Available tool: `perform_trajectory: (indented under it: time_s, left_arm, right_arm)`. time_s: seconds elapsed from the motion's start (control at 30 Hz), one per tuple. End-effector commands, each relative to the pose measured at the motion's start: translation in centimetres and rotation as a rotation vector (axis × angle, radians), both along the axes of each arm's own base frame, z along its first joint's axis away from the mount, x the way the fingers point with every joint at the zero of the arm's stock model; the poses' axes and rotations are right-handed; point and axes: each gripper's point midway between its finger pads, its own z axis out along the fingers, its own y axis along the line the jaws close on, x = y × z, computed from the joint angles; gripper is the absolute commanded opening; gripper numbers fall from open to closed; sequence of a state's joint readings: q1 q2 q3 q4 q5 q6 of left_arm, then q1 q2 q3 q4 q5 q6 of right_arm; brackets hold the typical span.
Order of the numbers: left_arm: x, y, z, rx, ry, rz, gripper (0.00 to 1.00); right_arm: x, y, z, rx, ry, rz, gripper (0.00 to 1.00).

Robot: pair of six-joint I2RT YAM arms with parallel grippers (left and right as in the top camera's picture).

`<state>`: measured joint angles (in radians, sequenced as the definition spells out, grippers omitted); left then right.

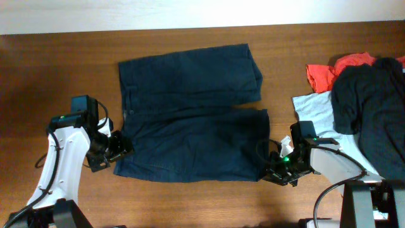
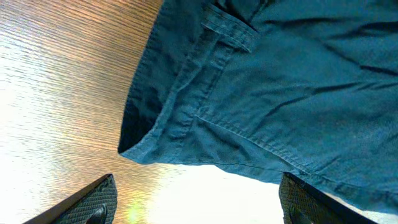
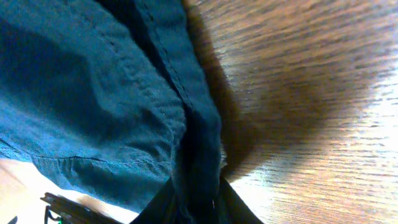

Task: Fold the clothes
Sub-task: 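Grasp the left and right leg hem corners with both grippers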

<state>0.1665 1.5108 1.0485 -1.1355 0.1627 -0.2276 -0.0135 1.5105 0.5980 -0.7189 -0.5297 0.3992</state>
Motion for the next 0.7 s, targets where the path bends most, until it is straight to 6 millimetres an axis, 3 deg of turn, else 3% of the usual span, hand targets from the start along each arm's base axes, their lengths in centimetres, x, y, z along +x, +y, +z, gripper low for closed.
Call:
perform_trajectory:
  time_s: [0.0, 0.07, 0.53, 0.67]
  left_arm:
    - [-0.1, 0.4, 0.1, 0.027, -0.007, -0.005, 0.83]
    - [0.1, 0.5, 0.1, 0.029, -0.017, -0.003, 0.83]
    - [-0.3, 1.7, -0.7, 0.101, 0.013, 0.117, 0.81]
    - [-1.0, 1.6, -1.4, 0.099, 0.039, 0.15, 0.7]
  right_arm:
    - [-1.0, -0.7, -1.2, -0.044, 0.023, 0.029, 0.18]
    - [-1.0, -0.7, -1.3, -0.045, 0.022, 0.029, 0.13]
    - [-0.8, -0.7, -1.3, -0.045, 0.001, 0.052, 0.13]
    - [-0.8, -0.8, -1.3, -0.046, -0.009, 0.072, 0.13]
